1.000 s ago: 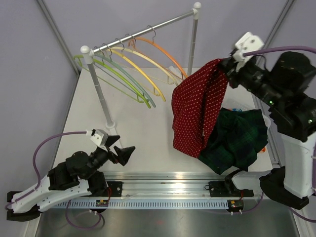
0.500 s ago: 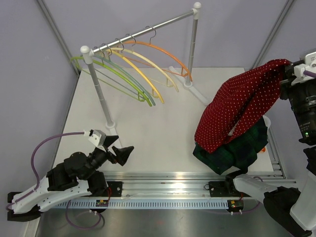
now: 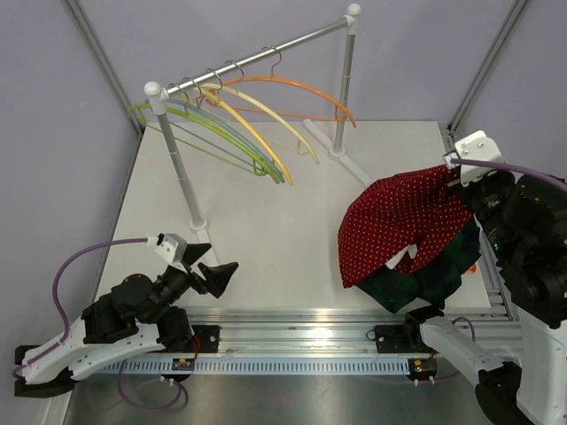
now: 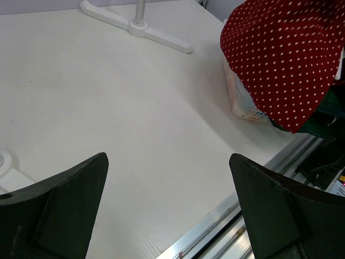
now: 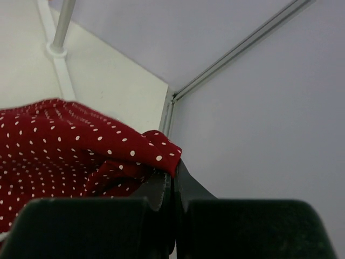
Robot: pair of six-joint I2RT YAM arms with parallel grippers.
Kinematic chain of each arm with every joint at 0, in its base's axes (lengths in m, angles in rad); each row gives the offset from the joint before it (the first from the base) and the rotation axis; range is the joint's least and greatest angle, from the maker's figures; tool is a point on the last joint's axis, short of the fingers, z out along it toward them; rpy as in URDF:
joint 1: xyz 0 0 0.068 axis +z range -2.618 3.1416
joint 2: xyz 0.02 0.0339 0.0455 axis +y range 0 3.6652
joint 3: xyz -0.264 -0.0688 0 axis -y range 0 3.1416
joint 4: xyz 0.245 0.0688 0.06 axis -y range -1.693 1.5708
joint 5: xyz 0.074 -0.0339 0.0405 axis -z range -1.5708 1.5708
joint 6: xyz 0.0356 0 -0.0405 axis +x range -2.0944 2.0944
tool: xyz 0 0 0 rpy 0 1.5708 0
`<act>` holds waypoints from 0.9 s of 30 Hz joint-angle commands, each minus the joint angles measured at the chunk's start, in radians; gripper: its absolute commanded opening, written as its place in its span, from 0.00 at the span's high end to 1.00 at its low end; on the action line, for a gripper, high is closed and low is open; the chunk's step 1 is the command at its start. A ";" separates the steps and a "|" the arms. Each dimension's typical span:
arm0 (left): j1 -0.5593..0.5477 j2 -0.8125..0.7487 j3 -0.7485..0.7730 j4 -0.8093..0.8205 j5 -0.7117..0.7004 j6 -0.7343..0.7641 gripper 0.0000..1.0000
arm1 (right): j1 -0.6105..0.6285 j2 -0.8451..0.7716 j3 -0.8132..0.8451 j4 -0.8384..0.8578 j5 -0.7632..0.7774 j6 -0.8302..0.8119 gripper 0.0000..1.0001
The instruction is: Remove the skirt from the hanger
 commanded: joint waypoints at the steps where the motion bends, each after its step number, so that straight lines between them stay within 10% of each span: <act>1: -0.004 -0.025 -0.008 0.027 -0.015 -0.006 0.01 | -0.016 -0.056 -0.117 -0.057 -0.071 -0.046 1.00; 20: -0.003 -0.026 -0.013 0.038 0.003 0.000 0.01 | -0.076 -0.176 -0.843 -0.139 -0.409 -0.094 1.00; 23: -0.003 -0.029 -0.010 0.038 0.003 0.003 0.01 | -0.076 -0.192 -0.903 -0.100 -0.424 -0.082 0.89; 27: -0.004 -0.037 -0.004 0.041 0.006 0.001 0.01 | -0.076 -0.229 -0.790 -0.149 -0.415 -0.066 0.38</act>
